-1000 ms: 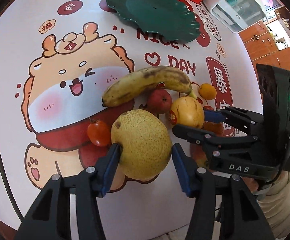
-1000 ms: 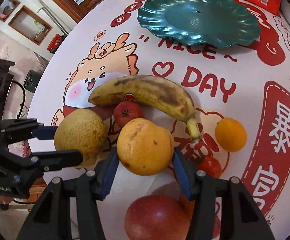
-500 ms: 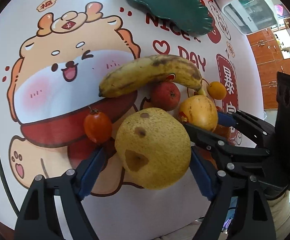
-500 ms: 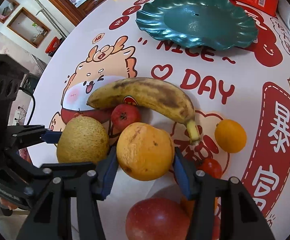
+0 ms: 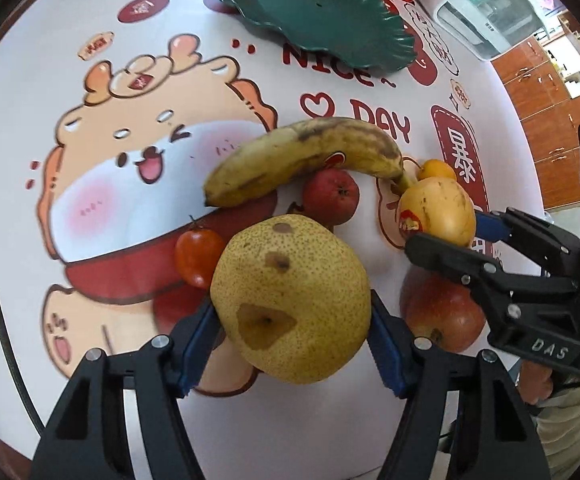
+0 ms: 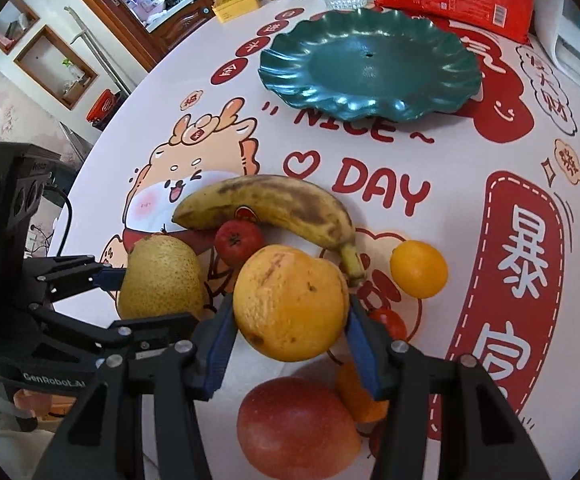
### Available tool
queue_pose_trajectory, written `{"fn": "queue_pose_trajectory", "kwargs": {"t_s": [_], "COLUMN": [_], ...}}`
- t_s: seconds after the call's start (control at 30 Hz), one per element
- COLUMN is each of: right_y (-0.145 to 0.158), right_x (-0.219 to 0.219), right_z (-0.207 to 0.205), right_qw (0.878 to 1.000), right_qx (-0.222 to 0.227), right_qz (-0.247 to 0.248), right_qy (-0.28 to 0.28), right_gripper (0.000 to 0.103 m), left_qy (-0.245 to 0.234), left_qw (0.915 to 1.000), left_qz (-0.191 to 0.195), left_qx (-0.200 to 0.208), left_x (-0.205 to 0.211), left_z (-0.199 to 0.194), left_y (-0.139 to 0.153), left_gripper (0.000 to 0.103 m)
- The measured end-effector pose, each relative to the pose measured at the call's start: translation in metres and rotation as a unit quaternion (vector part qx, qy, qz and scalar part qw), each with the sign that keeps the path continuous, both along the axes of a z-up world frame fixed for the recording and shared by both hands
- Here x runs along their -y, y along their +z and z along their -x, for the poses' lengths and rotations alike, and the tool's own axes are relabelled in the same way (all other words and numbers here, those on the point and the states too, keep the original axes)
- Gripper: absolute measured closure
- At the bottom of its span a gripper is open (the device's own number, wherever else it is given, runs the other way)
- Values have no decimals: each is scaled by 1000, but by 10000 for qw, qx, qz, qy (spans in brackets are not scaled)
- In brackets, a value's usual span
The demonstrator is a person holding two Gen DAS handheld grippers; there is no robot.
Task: Organize fruits
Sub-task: 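Carry both pears onto the green plate and open both tools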
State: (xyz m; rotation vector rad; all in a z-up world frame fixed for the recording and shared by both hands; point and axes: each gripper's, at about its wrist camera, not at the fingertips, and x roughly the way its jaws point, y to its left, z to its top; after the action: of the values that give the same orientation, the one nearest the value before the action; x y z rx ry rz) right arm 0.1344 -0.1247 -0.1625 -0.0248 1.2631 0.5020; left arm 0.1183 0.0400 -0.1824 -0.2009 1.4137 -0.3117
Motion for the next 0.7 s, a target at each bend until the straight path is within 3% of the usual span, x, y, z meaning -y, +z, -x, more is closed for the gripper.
{"fn": "queue_pose_trajectory", "kwargs": {"t_s": [0.17, 0.33, 0.57, 0.7], "right_y": [14, 45, 114, 157], "right_x": [-1, 1, 11, 22], "right_z": [0, -7, -42, -73], "right_qw": [9999, 9991, 9942, 9877], "right_qx": [120, 407, 1049, 1490], "right_qz": [-54, -139, -45, 43], "right_qy": [10, -48, -232, -466], "right_gripper": [51, 51, 51, 51], "left_qy": [-37, -139, -188, -237], "left_qw": [9995, 9951, 9829, 9720], "left_qz": [8, -203, -543, -828], "left_qx": [315, 957, 1747, 2188], "left_x": [-6, -7, -7, 2], "left_z": [2, -18, -74, -105], "left_y": [37, 92, 168, 205], "left_gripper": [36, 36, 36, 35]}}
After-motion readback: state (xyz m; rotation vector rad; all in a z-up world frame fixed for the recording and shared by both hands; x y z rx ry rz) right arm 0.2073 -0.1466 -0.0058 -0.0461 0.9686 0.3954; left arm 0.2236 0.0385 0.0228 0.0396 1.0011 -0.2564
